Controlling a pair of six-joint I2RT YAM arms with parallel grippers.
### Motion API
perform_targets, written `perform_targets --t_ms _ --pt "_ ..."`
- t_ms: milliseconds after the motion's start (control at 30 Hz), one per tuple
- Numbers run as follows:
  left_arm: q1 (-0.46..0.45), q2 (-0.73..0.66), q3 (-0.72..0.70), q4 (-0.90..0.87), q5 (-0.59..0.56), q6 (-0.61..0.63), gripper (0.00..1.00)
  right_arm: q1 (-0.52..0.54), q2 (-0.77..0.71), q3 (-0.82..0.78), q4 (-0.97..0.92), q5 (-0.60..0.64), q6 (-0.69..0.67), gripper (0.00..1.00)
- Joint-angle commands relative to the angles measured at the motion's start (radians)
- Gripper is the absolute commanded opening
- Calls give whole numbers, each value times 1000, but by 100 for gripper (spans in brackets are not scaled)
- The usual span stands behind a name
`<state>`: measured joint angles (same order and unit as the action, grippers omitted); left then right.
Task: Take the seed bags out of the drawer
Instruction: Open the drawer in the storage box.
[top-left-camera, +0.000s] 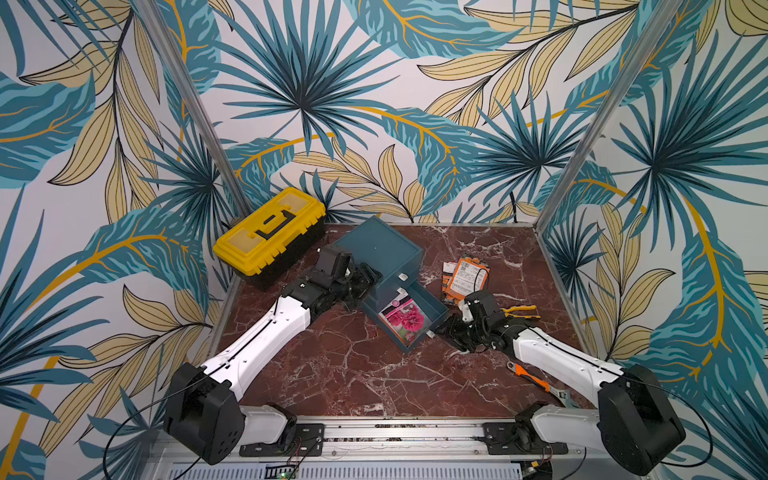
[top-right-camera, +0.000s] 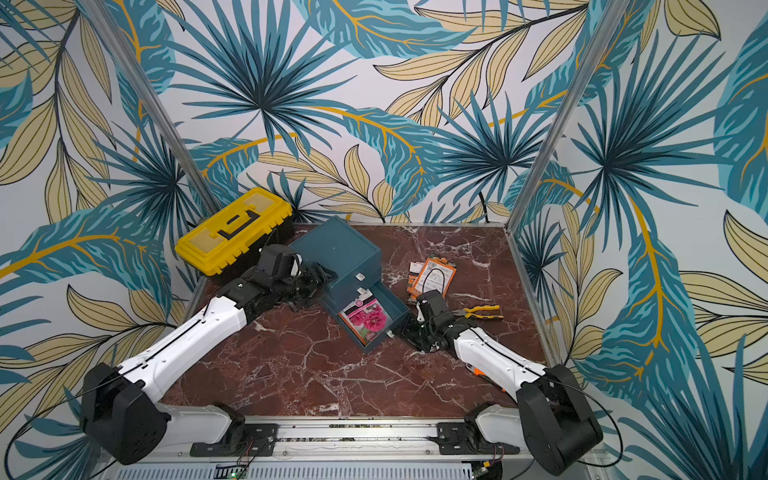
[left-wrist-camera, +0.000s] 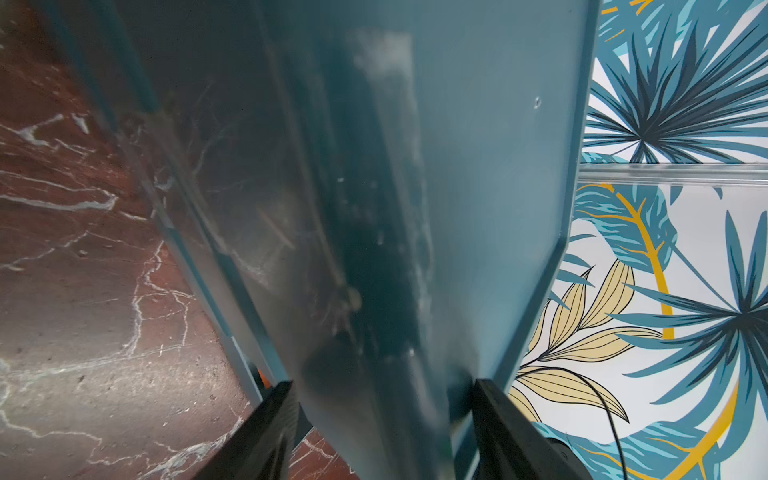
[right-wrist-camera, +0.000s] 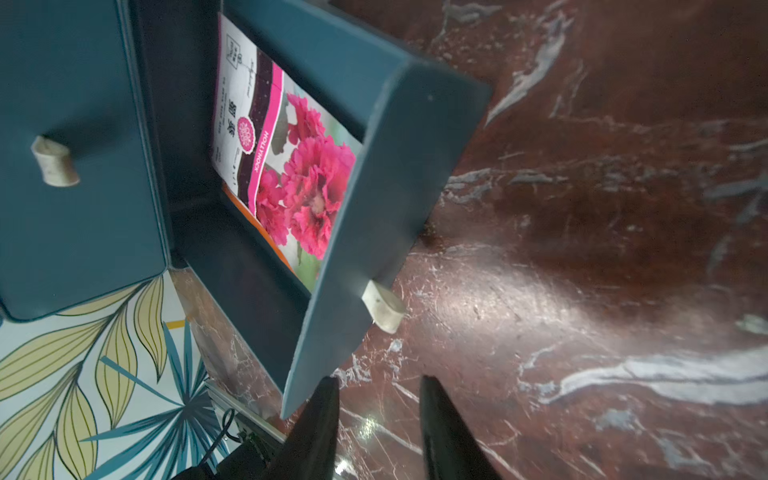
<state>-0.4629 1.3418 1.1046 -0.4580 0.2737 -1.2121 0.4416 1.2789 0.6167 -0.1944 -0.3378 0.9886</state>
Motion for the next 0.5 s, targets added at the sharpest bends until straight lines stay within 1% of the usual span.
perform_targets --t_ms 0,467 --pt "2 -6 -14 -53 4 17 70 5 28 -49 149 -10 81 35" --pt "3 -6 -23 -48 8 11 70 5 111 -92 283 -29 127 35"
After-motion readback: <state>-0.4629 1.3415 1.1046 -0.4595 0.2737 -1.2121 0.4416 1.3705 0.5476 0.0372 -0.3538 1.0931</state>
